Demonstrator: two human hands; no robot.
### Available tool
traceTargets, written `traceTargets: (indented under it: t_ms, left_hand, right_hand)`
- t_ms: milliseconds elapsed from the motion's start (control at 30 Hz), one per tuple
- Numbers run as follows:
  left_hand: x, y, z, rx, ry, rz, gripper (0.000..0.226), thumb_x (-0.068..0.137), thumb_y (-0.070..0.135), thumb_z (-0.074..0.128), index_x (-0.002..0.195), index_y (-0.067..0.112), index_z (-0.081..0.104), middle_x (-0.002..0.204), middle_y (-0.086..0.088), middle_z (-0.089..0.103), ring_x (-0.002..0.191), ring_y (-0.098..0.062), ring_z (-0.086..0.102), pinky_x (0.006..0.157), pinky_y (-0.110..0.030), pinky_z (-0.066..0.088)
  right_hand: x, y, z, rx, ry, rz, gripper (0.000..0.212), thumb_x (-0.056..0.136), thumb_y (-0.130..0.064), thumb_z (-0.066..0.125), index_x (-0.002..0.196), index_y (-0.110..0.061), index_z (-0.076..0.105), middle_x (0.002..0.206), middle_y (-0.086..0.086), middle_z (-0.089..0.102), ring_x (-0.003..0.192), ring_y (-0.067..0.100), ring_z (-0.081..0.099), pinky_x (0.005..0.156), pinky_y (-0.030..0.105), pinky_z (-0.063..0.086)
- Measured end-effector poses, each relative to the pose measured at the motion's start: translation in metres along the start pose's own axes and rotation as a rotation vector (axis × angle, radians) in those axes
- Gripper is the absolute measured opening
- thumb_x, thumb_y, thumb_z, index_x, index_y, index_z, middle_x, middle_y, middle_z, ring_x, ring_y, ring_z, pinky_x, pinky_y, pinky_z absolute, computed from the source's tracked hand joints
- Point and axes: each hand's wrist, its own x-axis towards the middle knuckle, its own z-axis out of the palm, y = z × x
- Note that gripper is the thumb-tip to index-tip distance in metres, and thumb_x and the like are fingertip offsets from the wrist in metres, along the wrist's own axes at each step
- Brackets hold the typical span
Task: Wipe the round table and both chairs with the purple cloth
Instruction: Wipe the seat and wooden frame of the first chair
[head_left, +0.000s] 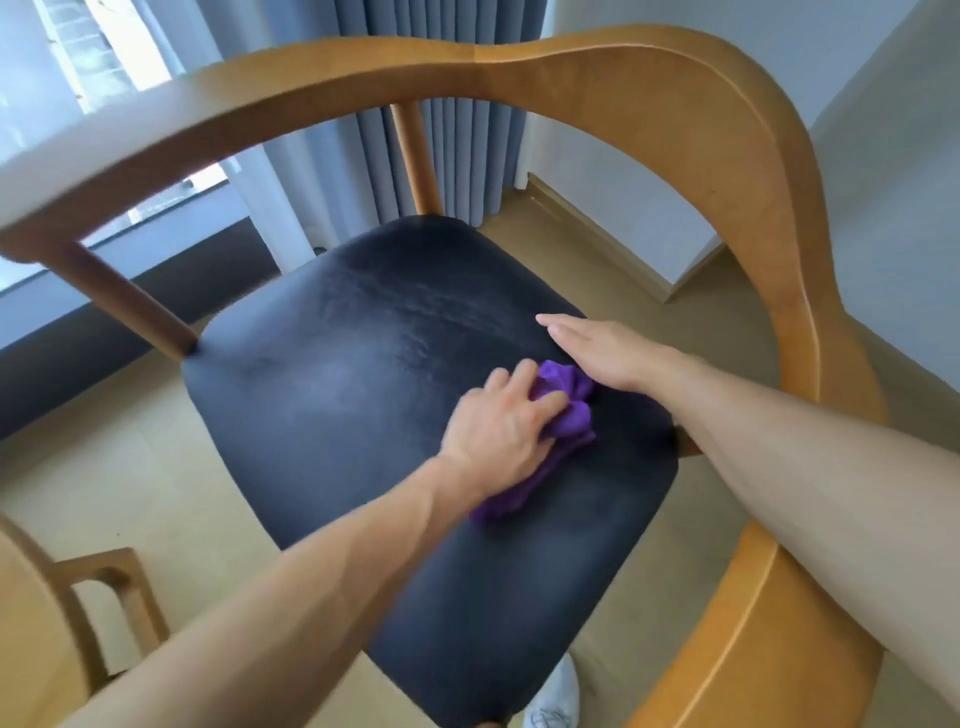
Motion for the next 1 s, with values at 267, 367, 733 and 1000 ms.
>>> traceTargets:
  t_ms: [267,367,733,1000]
  left_hand:
    - [-0.044,-0.228,-0.075,0.321,0.145,-0.435,0.029,0.094,0.03,0.062,0.119,0.018,0.058,0.121,-0.02,0.049,0.099,-0.045,0.051,0.073,-0.055,0.049]
    - [-0.044,-0.259,-0.081,0.326,0.172,-0.659,0.023,0.099,0.02,0.052,0.12,0.012,0.056,0.118,-0.026,0.048,0.102,-0.048,0.049,0.082,-0.057,0.047]
    - [-0.041,-0.008,-0.022,0.023,0.043,-0.247,0.026,0.093,0.022,0.047,0.118,0.026,0.053,0.121,-0.006,0.047,0.102,-0.034,0.048,0.065,-0.04,0.034]
    - [-0.041,0.031,-0.001,0.022,-0.071,0.279,0.029,0.099,0.033,0.046,0.127,0.032,0.056,0.122,-0.002,0.05,0.099,-0.027,0.047,0.067,-0.038,0.035]
  right_hand:
    - [-0.002,-0.004,0.005,-0.132,0.002,0.006,0.049,0.108,-0.039,0.019,0.156,-0.031,0.029,0.164,-0.013,0.021,0.152,0.008,0.015,0.119,0.029,0.012]
    - [-0.003,-0.006,0.006,-0.155,0.002,0.021,0.049,0.108,-0.041,0.02,0.155,-0.033,0.03,0.164,-0.014,0.02,0.152,0.009,0.016,0.119,0.03,0.014]
    - [0.002,-0.009,0.008,-0.131,-0.007,0.066,0.047,0.107,-0.043,0.021,0.153,-0.04,0.034,0.164,-0.014,0.021,0.152,0.011,0.018,0.123,0.033,0.013]
    - [-0.009,-0.017,0.041,-0.211,0.073,0.065,0.047,0.108,-0.034,0.026,0.155,-0.036,0.029,0.168,0.004,0.008,0.154,0.017,0.005,0.124,0.037,0.01]
